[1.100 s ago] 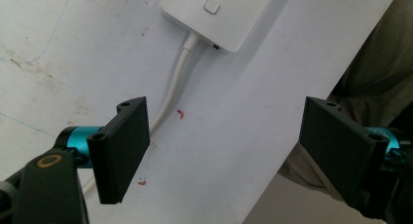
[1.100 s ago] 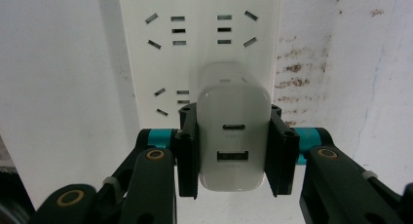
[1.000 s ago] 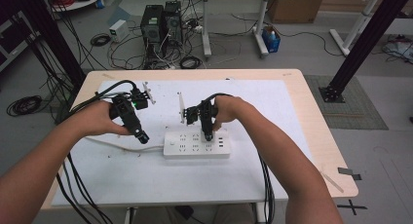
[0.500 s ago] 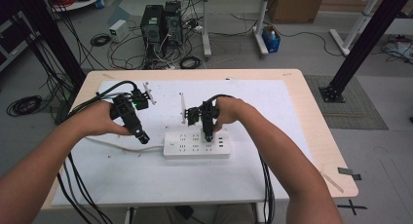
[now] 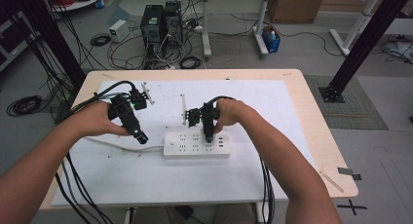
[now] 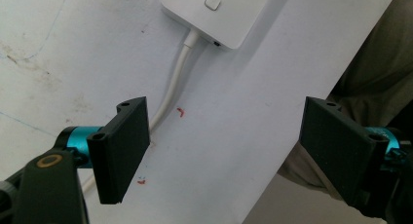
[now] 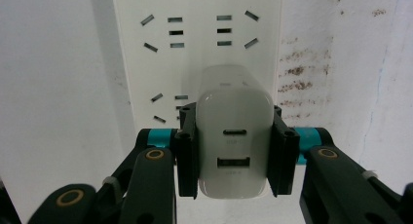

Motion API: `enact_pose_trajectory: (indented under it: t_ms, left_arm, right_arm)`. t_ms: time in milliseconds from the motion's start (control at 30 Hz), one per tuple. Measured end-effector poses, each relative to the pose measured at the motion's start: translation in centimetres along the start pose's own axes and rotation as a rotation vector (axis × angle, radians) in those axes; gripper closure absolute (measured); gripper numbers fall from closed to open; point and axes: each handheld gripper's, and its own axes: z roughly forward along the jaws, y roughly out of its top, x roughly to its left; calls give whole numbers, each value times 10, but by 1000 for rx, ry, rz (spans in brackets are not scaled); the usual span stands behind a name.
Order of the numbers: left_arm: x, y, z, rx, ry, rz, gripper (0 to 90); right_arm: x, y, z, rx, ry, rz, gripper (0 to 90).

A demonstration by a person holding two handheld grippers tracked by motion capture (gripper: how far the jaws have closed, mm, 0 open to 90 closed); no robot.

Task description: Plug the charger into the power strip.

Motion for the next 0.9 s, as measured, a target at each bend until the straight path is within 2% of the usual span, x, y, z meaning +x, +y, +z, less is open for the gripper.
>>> enact_pose_trajectory:
  t_ms: [133,233,300,333,367,400,433,467,533,567,600,633,667,700,733,900]
  left_arm:
    - [0,-1,0,5,4,2,190]
    - [0,-3,0,1,1,0,190]
    - [1,-4,2,7,4,-1,190]
    - [1,-4,3,9,5,-2,190]
    - [1,-4,4,14,5,-1,190]
    - [1,-4,5,17,4,-3,190]
    - [0,-3,6,19,5,0,190]
    - [0,-2,7,20,7,0,190]
    - [-2,0,6,16,9,2,190]
    - [-2,1,5,14,8,8,190]
    - [-2,1,5,14,8,8,190]
    - [-3,2,4,10,7,6,190]
    - [-3,2,4,10,7,6,190]
    - [-4,3,3,9,11,12,190]
    - [-4,3,3,10,12,11,190]
    - [-4,4,2,9,13,14,190]
  right_arm:
    - [0,1,0,12,5,6,631]
    - [0,-2,0,-18,1,-2,627]
    - [0,-4,-1,-34,8,28,623]
    - [0,-5,-1,-51,3,19,616]
    - [1,-5,-2,-41,13,57,555]
    - [1,-6,-1,-42,36,60,514]
    - [0,-7,-1,-37,34,41,447]
    - [1,-6,-2,-20,40,66,420]
    - [4,-6,-3,-15,43,56,409]
    - [3,-6,-5,-14,38,57,355]
    - [3,-6,-5,-14,38,57,355]
    - [4,-5,-8,-7,40,87,304]
    - [4,-5,-8,-7,40,87,304]
    - [3,-5,-13,-32,40,113,261]
    - [3,-6,-17,-31,43,114,223]
    - [5,-10,-31,-63,61,157,222]
